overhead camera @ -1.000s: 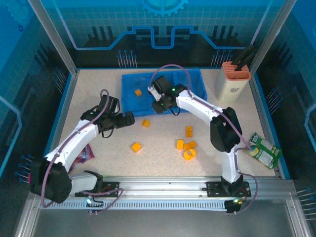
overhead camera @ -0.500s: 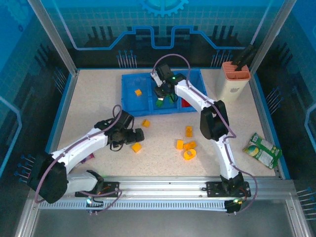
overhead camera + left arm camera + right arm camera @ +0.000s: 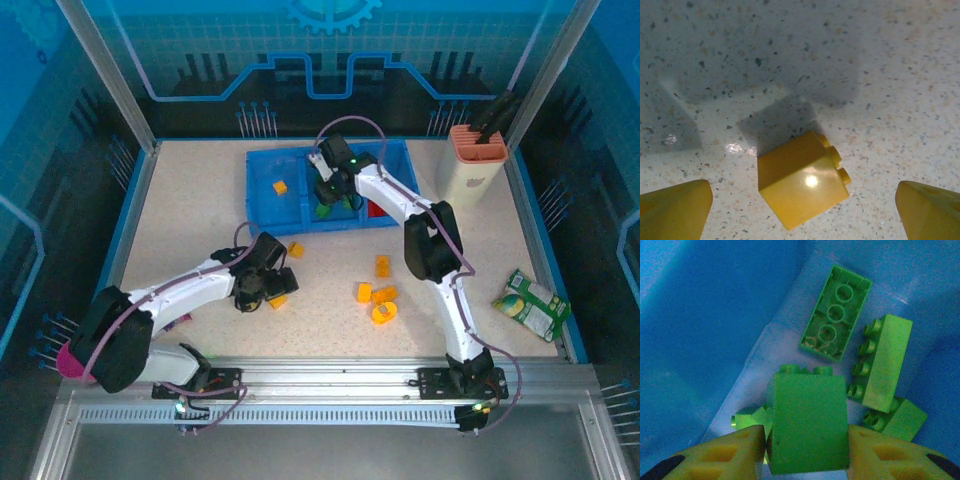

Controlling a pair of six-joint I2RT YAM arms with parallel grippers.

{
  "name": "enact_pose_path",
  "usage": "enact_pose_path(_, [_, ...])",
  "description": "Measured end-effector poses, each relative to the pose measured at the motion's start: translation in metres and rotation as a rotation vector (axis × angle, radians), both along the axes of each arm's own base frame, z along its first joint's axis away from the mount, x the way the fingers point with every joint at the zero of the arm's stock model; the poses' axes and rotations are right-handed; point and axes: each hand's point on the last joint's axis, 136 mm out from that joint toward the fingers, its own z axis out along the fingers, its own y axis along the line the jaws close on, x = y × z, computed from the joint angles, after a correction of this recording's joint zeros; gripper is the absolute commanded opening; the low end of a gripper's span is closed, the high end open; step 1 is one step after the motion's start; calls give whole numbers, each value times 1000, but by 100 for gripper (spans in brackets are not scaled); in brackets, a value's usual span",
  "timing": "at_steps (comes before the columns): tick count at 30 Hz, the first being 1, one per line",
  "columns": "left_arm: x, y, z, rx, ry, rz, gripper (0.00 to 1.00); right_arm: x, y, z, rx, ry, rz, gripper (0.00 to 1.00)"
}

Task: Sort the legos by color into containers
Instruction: Place the lego in the container, then pick up the lego from the middle-left of the table.

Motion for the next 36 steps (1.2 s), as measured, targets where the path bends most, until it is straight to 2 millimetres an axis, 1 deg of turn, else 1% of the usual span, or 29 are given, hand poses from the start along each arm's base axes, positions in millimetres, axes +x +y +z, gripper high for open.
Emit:
enact_pose_path(3, [-1,1,-4,4,18,43,95,-1,0,9,12,-12,6,52])
enact_pose_path(9, [-1,1,-5,-11,32,136,91,-2,1,40,51,-62,18,59])
enact_pose_path(13, [-3,-1,-10,-18,48,187,89,-4,2,55,72,-88,27,61])
enact_pose_path(20, [-3,-3,-22,-14,80,248,84,-12,-1,64,81,-100,36,61])
enact_pose_path(24, [-3,-2,-26,-1,90,266,81,-20,-4,71,98,-105,44,62])
enact_pose_path(29, [-5,1,-30,31,119,288,68,-33,-9,85,119,-120,46,62])
enact_pose_path(32, [-7,3,-31,52,136,286,65,-45,-15,92,132,-127,48,63])
enact_pose_path(36, [-11,6,-32,78,160,278,49,-65,-27,103,147,-139,39,66])
